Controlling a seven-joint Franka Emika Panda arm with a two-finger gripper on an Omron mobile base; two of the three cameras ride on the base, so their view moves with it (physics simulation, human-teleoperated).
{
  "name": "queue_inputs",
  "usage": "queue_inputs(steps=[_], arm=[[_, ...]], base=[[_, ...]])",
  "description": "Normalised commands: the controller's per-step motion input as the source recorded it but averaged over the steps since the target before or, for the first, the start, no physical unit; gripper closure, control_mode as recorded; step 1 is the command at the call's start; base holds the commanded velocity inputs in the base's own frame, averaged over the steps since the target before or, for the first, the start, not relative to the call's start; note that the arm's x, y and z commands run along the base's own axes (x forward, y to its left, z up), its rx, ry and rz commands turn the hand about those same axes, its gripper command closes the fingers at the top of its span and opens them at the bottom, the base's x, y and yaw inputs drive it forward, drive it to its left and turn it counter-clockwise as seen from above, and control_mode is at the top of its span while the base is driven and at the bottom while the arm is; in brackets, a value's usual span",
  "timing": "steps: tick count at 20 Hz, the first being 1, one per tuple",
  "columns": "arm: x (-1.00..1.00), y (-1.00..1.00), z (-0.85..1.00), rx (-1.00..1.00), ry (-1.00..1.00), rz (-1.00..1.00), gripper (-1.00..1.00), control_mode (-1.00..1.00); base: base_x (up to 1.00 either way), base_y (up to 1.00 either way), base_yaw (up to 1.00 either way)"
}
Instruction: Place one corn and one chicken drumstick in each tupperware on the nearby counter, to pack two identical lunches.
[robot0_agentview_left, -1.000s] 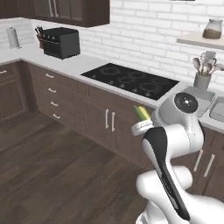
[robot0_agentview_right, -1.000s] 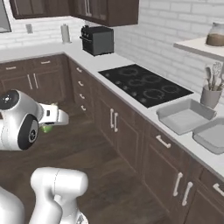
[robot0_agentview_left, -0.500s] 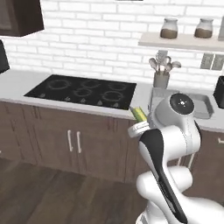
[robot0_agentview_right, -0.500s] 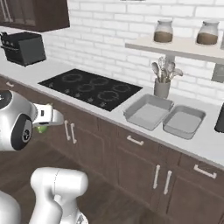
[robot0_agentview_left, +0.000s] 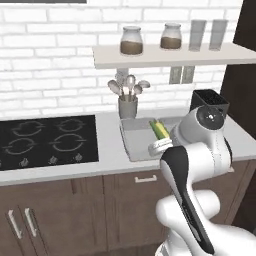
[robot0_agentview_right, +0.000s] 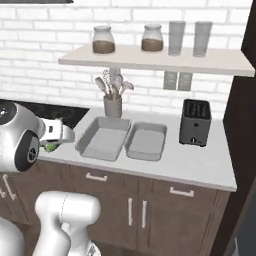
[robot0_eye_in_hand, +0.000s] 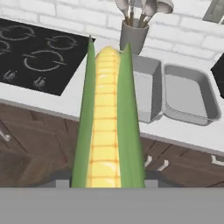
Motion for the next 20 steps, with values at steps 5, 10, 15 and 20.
queue_inputs(steps=[5, 10, 15, 20], arm=[[0.0, 0.0, 0.0, 0.0, 0.0, 0.0, 1.0, 1.0], [0.0, 0.0, 0.0, 0.0, 0.0, 0.0, 1.0, 1.0], [0.73, 0.14, -0.68, -0.01, 0.26, 0.0, 1.0, -1.0], [0.65, 0.0, -0.73, 0.0, 0.44, 0.0, 1.0, -1.0]], base=[[0.84, 0.27, -0.5], [0.8, 0.52, -0.11], [0.0, 0.0, 0.0], [0.0, 0.0, 0.0]])
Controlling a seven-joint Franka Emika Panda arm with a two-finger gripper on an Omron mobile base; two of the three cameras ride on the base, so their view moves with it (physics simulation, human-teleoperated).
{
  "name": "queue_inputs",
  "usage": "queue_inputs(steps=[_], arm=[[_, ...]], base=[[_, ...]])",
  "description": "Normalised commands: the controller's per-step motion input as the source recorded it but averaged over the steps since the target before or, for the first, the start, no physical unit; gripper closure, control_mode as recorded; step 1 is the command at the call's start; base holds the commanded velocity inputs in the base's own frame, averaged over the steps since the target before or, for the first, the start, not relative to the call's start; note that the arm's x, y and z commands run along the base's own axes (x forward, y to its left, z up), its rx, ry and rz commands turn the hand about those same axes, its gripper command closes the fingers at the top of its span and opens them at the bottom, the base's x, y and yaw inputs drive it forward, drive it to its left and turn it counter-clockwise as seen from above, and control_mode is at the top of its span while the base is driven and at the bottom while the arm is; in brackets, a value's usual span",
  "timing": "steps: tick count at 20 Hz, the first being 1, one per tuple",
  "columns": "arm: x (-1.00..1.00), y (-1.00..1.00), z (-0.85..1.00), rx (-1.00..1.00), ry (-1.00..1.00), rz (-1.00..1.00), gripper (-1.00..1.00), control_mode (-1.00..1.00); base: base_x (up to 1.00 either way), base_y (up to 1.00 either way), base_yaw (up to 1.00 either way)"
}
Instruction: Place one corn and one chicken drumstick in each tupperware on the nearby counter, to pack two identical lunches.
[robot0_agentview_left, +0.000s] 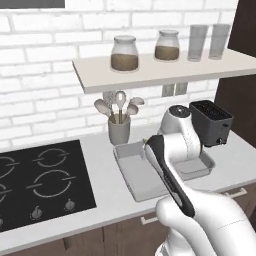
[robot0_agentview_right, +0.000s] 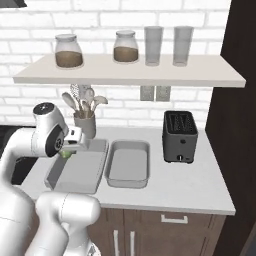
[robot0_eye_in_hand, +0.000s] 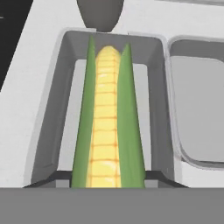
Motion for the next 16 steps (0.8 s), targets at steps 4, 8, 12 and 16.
queue_inputs(steps=[4, 8, 12, 16], arm=[[0.19, 0.0, -0.4, 0.0, 0.21, 0.0, 1.0, -1.0], [0.52, 0.29, -0.47, -0.06, 0.25, -0.01, 1.0, -1.0], [0.34, 0.13, -0.85, -0.03, 0.08, 0.0, 1.0, -1.0], [0.2, 0.0, -0.71, 0.0, 0.0, 0.0, 1.0, -1.0]], base=[[0.0, 0.0, 0.0], [0.0, 0.0, 0.0], [0.0, 0.0, 0.0], [0.0, 0.0, 0.0]])
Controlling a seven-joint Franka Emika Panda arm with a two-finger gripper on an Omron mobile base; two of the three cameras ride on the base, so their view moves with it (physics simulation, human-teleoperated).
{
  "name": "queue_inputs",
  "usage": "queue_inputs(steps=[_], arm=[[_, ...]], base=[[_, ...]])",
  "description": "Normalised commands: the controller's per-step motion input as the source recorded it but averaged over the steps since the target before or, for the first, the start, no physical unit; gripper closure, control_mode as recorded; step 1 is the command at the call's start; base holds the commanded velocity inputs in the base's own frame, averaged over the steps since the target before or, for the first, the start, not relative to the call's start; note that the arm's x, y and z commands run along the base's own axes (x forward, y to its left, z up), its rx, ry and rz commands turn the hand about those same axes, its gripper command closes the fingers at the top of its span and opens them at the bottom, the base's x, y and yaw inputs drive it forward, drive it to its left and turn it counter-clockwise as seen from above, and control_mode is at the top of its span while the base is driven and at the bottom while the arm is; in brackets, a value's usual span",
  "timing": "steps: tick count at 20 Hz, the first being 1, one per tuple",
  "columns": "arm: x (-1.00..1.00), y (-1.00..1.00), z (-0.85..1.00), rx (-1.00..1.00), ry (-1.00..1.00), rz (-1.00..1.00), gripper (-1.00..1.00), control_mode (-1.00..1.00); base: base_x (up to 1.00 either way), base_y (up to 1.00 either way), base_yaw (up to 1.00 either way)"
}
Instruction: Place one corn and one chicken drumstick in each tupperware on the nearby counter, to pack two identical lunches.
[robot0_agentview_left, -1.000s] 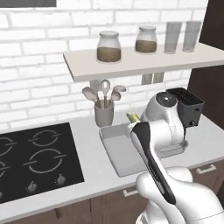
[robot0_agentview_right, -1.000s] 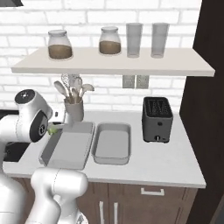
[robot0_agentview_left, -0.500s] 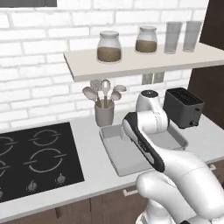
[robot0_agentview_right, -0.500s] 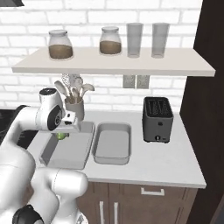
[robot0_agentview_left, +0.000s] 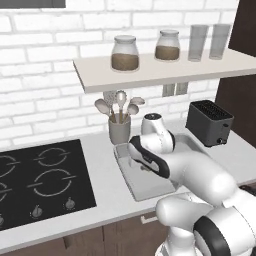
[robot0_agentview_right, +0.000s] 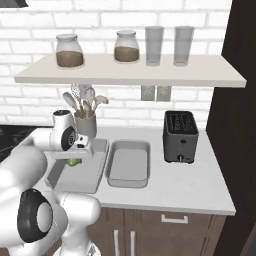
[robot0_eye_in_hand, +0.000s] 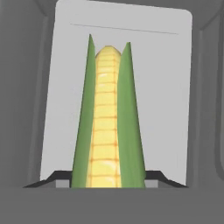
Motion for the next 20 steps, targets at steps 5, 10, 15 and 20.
queue_inputs(steps=[5, 10, 15, 20], arm=[[0.13, 0.0, -0.53, 0.0, 0.0, 0.0, 1.0, -1.0], [0.03, 0.0, -0.46, 0.0, 0.0, 0.0, 1.0, -1.0], [-0.04, 0.0, -0.24, 0.0, -0.07, 0.0, -1.0, -1.0], [-0.05, 0.0, -0.11, 0.0, -0.06, 0.0, -1.0, -1.0]], base=[[0.0, 0.0, 0.0], [0.0, 0.0, 0.0], [0.0, 0.0, 0.0], [0.0, 0.0, 0.0]])
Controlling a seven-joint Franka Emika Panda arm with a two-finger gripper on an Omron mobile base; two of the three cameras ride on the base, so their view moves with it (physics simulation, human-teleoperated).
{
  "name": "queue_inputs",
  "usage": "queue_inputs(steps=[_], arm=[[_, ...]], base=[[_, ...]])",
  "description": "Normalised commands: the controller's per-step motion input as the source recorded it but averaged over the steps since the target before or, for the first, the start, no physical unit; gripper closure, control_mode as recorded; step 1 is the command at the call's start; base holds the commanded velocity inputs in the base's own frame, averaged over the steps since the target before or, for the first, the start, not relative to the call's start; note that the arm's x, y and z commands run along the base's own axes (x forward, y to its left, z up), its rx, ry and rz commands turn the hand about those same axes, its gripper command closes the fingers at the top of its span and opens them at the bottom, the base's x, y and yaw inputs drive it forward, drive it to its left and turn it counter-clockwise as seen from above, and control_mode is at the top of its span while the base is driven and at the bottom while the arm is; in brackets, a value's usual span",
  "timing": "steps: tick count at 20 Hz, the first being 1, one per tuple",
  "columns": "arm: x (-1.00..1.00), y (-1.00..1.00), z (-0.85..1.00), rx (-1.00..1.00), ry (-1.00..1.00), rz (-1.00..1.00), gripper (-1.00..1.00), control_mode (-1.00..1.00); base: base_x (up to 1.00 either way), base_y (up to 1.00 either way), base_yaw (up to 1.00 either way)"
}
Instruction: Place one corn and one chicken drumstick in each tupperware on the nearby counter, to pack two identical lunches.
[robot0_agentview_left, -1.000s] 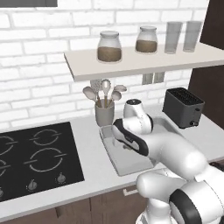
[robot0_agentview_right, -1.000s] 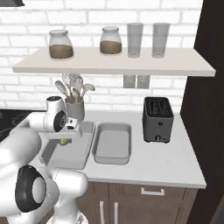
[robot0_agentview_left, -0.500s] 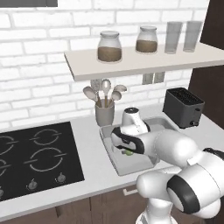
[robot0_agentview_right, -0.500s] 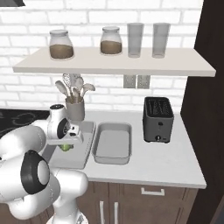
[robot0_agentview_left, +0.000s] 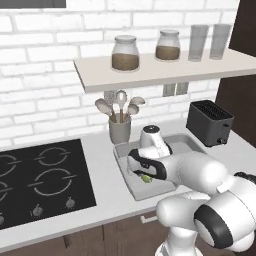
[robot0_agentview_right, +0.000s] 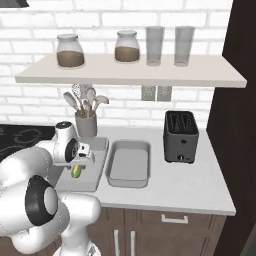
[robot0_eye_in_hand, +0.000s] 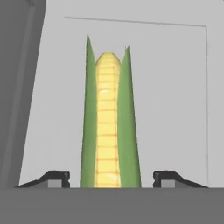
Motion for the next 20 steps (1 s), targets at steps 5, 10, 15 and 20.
queue_inputs(steps=[5, 10, 15, 20], arm=[[-0.15, 0.0, 0.06, 0.0, 0.0, 0.0, -1.0, -1.0], [-0.65, 0.0, 0.73, 0.0, -0.08, 0.0, -1.0, -1.0], [-0.78, -0.01, 0.75, 0.0, -0.11, 0.0, -1.0, -1.0], [-0.8, -0.06, 0.63, 0.0, -0.09, 0.0, -1.0, -1.0]], base=[[0.0, 0.0, 0.0], [0.0, 0.0, 0.0], [0.0, 0.0, 0.0], [0.0, 0.0, 0.0]])
